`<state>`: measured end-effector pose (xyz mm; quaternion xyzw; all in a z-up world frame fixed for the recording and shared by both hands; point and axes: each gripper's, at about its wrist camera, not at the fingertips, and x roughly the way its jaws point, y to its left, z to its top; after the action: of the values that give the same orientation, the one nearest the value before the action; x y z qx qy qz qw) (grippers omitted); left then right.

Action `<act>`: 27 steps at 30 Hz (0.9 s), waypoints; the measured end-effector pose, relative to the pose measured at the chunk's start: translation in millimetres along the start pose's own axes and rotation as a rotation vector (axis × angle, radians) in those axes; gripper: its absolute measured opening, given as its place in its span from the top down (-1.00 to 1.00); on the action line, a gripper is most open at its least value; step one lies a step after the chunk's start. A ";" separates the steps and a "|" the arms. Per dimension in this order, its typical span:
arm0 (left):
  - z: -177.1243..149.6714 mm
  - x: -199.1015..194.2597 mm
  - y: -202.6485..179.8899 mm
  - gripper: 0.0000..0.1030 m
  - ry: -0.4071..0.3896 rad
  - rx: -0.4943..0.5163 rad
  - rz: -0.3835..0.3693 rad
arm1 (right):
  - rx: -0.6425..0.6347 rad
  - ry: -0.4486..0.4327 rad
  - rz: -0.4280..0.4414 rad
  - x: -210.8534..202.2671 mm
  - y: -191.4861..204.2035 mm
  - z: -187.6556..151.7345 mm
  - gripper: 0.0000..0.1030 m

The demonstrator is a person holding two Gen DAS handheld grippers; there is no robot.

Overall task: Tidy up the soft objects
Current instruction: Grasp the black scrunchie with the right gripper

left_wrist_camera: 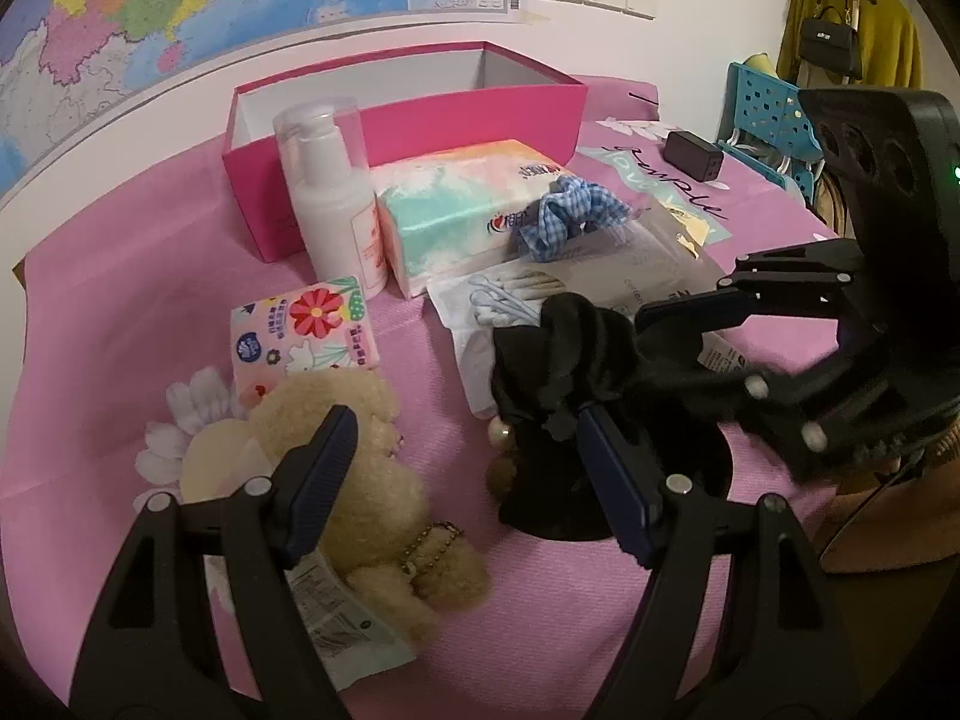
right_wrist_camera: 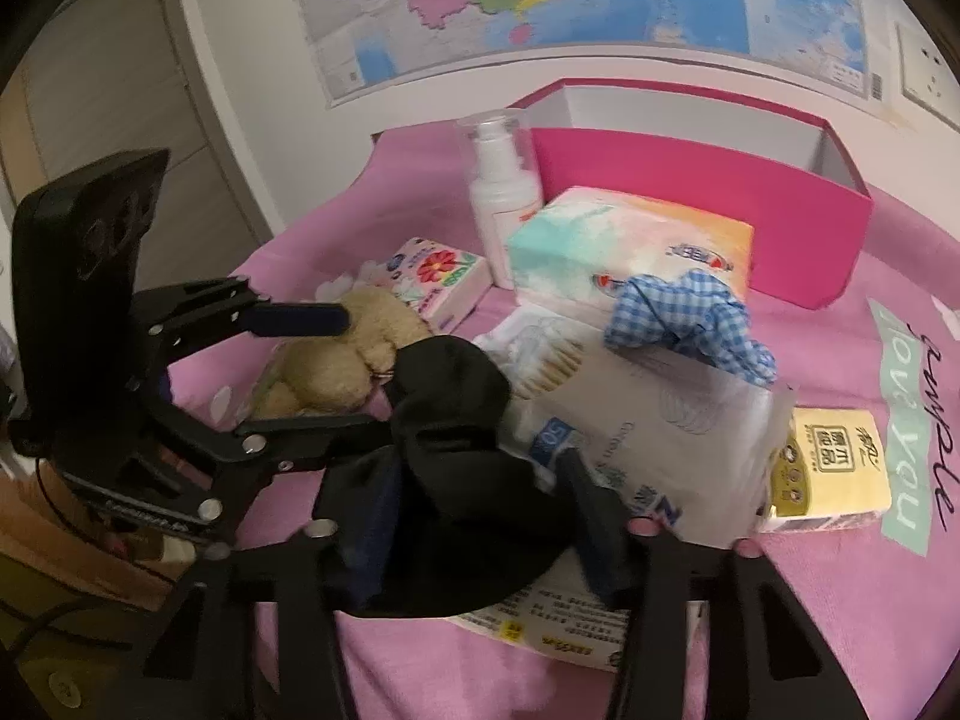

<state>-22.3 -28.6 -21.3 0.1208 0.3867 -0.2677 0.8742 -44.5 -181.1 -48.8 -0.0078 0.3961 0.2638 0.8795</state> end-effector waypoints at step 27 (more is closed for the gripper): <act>39.2 -4.6 -14.6 -0.49 -0.088 0.021 -0.207 | 0.026 -0.241 0.211 -61.0 -11.0 62.8 0.90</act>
<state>-9.1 -55.3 8.4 0.0774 0.3555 -0.3659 0.8566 -29.2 -204.6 34.8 0.0768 0.2899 0.3487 0.8879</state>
